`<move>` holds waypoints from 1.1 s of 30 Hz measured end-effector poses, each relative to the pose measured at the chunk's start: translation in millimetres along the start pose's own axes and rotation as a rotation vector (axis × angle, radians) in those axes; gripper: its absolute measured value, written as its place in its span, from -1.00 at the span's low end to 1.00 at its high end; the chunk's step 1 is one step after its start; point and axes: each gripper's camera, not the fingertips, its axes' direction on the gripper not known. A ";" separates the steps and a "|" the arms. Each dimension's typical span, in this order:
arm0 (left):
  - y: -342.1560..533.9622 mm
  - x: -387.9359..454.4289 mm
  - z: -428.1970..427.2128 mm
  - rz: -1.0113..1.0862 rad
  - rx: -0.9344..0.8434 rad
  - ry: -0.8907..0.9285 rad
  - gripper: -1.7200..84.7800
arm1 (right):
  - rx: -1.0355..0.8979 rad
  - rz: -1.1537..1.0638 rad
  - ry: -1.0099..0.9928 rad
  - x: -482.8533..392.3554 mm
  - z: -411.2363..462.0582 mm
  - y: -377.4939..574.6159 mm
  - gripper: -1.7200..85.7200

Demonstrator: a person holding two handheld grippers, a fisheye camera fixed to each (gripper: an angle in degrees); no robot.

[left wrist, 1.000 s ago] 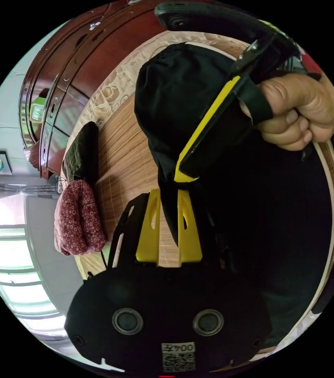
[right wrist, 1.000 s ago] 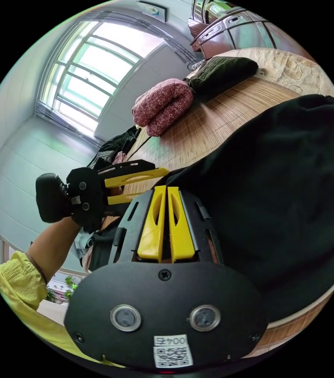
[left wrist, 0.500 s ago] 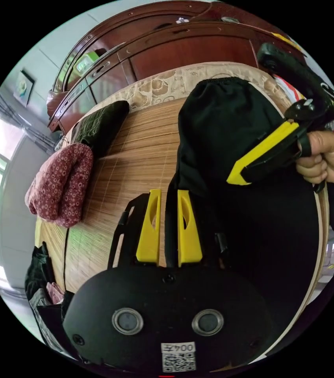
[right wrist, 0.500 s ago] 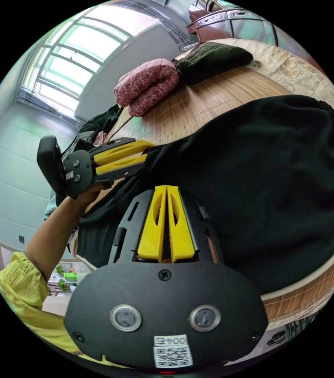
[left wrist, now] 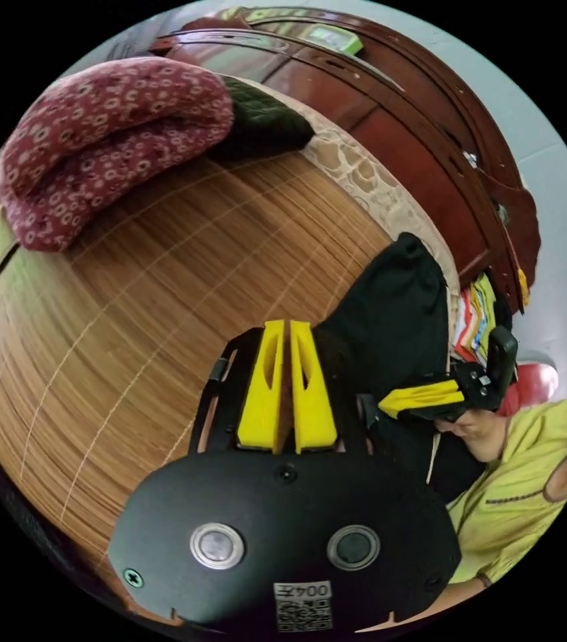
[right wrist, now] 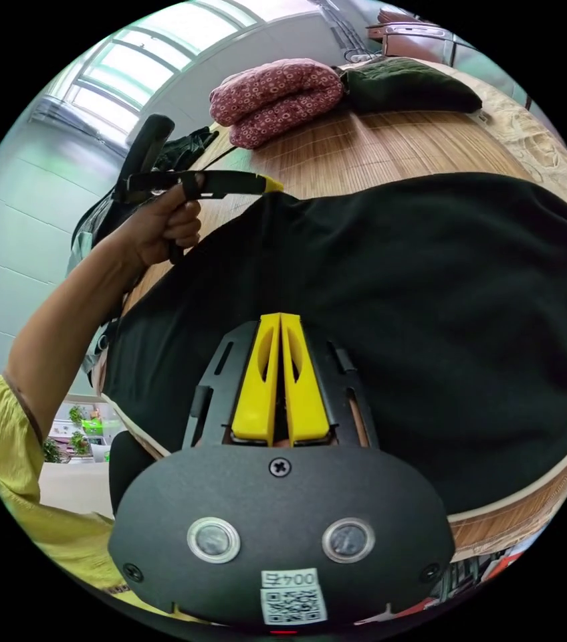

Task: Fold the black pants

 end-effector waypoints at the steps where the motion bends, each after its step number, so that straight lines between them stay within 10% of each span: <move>1: -2.2 -3.2 -7.0 -0.012 0.013 0.004 -0.91 | 0.000 0.005 -0.011 -0.2 0.7 1.7 -0.98; 11: -0.3 95.2 -112.1 0.278 0.016 0.024 -0.95 | 0.003 -0.009 -0.002 -19.0 0.2 17.9 -0.98; 15: 8.1 128.1 -80.2 0.277 -0.205 -0.247 -0.96 | 0.003 -0.024 0.030 -29.2 -2.0 25.5 -0.98; 19: 24.6 150.2 -146.2 0.156 0.102 -0.182 -0.96 | 0.005 -0.065 0.080 -42.9 -6.9 35.1 -0.95; 23: 91.9 208.7 -231.9 0.102 0.293 -0.188 -0.96 | 0.022 -0.196 0.239 -74.4 -13.1 47.9 -0.83; 33: 367.3 353.4 -343.2 -0.207 0.121 -0.463 -0.96 | 0.071 -0.410 0.513 -130.1 -32.4 103.7 -0.95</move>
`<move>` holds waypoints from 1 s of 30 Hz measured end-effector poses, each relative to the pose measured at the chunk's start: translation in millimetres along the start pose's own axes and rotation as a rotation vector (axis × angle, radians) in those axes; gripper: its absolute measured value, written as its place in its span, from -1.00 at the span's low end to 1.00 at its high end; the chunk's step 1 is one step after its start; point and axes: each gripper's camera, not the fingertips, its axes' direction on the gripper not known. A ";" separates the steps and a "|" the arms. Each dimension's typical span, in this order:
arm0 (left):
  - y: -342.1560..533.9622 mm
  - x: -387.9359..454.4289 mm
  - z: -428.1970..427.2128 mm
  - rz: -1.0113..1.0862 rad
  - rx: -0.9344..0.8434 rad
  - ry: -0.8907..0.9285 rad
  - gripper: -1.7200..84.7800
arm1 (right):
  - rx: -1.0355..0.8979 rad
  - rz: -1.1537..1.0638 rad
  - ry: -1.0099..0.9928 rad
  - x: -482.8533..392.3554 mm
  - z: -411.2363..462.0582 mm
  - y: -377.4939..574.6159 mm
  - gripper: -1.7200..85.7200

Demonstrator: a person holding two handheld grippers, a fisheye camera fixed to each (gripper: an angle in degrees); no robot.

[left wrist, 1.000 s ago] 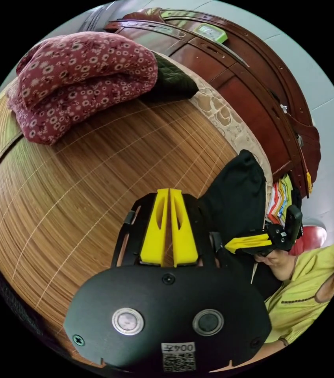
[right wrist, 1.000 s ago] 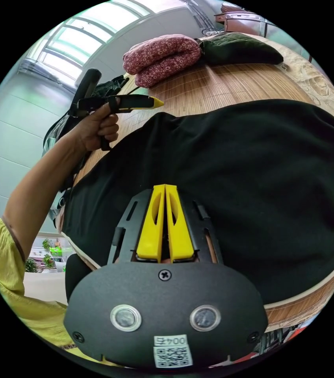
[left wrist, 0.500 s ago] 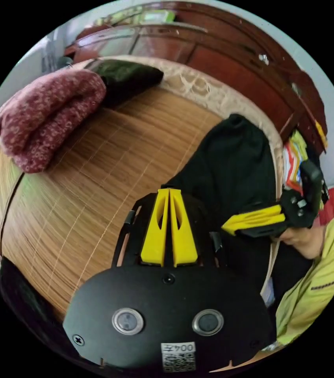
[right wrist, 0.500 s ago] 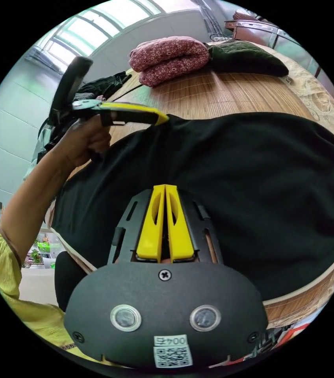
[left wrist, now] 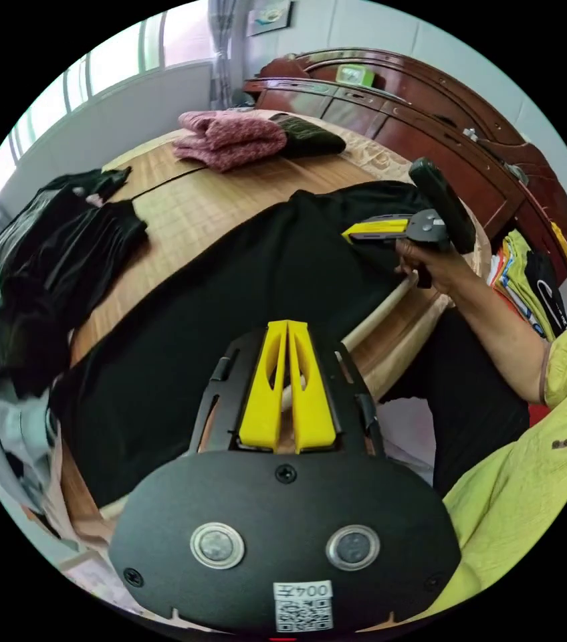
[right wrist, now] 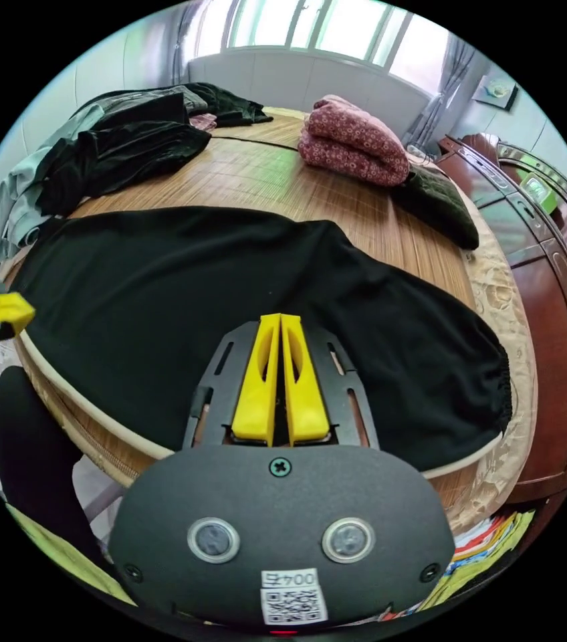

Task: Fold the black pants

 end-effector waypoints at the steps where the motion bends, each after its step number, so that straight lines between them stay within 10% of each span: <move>1: 12.9 -1.5 -10.1 -0.024 -0.002 -0.011 -0.96 | -0.017 0.014 -0.015 1.6 -5.0 4.3 -0.96; 12: 171.8 -6.5 -161.5 -0.374 0.132 0.042 -0.96 | 0.184 0.354 -0.378 87.6 -126.7 127.3 -0.67; 30: 219.1 48.4 -295.4 -0.328 0.184 0.008 -0.96 | 0.367 0.991 -0.668 315.3 -200.4 272.2 -0.63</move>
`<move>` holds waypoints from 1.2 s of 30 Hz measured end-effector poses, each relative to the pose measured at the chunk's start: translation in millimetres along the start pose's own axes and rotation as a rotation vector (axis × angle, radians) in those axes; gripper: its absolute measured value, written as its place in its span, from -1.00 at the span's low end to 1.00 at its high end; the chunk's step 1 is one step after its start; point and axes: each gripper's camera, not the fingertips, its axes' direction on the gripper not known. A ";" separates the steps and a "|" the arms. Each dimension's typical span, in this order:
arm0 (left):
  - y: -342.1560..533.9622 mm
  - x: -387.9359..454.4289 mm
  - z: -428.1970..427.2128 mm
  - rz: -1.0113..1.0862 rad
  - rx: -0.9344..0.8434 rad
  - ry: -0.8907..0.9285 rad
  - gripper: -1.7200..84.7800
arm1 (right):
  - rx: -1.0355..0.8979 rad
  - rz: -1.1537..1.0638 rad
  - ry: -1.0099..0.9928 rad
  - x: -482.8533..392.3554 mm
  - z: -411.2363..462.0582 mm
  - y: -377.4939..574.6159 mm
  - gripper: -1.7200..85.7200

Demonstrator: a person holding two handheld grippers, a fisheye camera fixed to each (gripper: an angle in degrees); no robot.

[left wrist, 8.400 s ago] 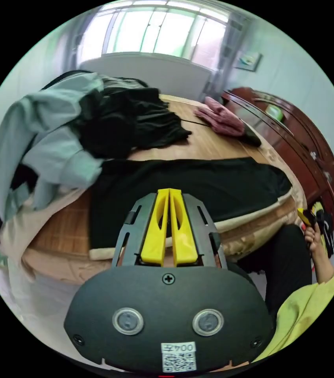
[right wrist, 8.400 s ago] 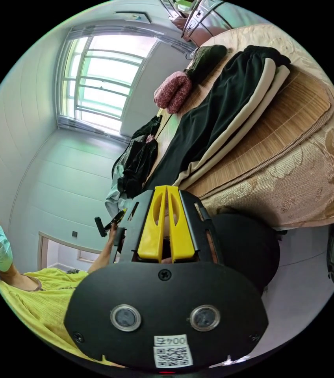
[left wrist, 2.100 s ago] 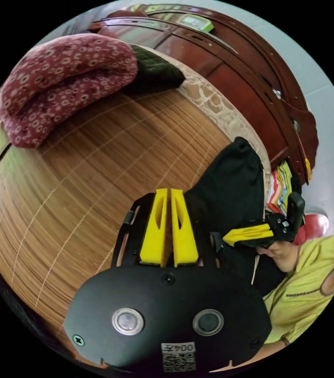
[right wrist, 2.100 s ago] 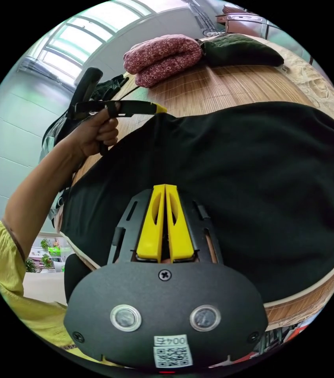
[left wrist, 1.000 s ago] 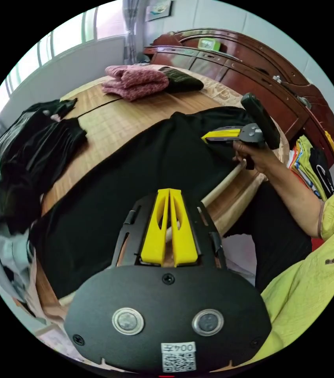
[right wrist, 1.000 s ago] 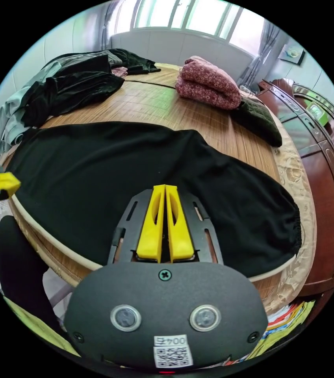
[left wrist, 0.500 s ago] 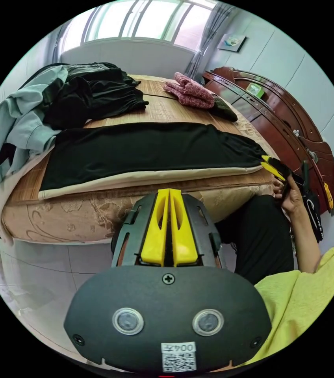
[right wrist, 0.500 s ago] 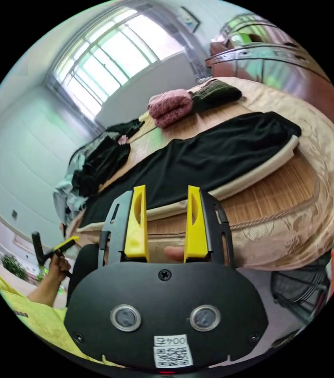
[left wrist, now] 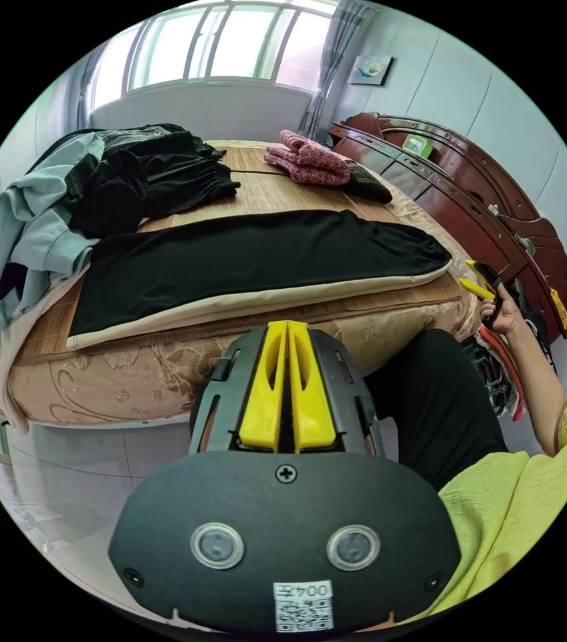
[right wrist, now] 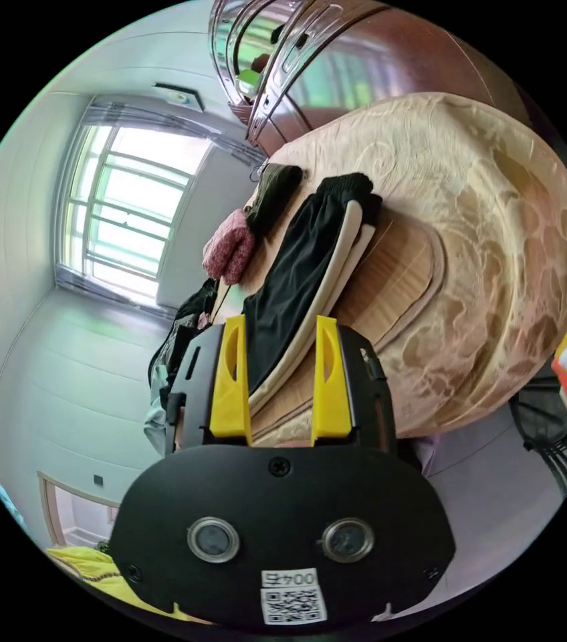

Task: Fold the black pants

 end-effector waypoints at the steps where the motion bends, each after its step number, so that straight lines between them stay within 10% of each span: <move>1: 0.0 -1.0 -3.8 -0.008 -0.001 0.005 -0.96 | 0.000 0.017 -0.006 4.3 -5.6 -18.4 -0.61; 24: -15.7 2.1 -114.2 -0.081 -0.095 0.003 -0.96 | -0.057 0.133 -0.067 77.3 11.6 -143.9 -0.72; 36: -23.5 -7.9 -162.9 -0.088 -0.098 0.016 -0.96 | 0.031 0.073 0.247 46.8 30.8 -102.5 -0.87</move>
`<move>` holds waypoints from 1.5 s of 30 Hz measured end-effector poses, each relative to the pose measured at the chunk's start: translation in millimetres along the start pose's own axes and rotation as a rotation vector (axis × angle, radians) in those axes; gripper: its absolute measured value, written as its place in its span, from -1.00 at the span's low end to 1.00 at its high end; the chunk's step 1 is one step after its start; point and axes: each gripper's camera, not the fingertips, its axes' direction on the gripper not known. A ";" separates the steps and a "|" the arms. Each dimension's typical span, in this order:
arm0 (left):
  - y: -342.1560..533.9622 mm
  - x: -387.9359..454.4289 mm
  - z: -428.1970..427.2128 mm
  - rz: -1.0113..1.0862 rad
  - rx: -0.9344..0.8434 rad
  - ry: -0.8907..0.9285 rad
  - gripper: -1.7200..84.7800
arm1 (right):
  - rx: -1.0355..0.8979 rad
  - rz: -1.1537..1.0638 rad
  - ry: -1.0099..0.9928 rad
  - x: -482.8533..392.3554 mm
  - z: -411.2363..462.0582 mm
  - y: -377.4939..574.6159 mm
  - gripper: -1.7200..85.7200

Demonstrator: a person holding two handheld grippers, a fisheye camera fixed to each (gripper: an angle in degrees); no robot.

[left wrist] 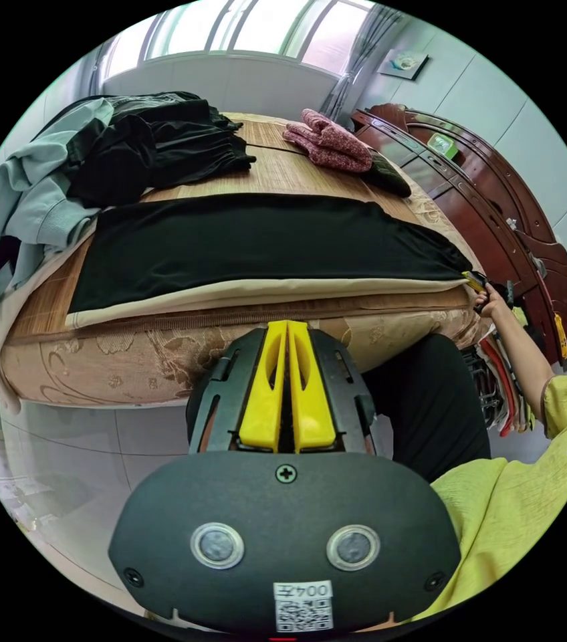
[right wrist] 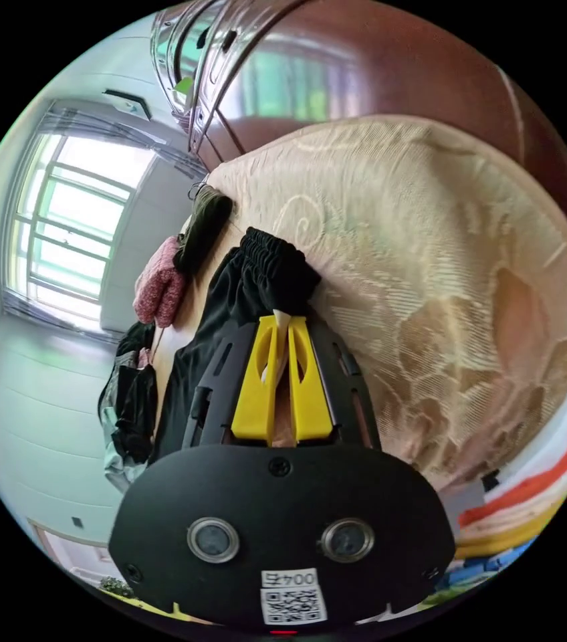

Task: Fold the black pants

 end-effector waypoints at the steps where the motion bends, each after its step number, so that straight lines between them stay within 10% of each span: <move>1: -0.1 -1.0 -2.6 0.000 0.002 0.003 -0.96 | 0.022 -0.004 0.038 -0.8 -4.6 7.2 -0.87; 12: -0.8 -30.1 -52.3 -0.013 0.057 0.066 -0.96 | 0.197 -0.340 0.314 -85.0 -8.8 112.2 -0.88; 22: -13.0 -81.5 -104.0 -0.051 0.150 0.059 -0.96 | -0.191 -0.730 0.235 -200.2 162.0 287.1 -0.95; 45: -39.0 -361.8 -108.1 -0.715 0.240 0.373 -0.88 | -0.265 -0.776 0.376 -201.1 336.3 366.4 -0.85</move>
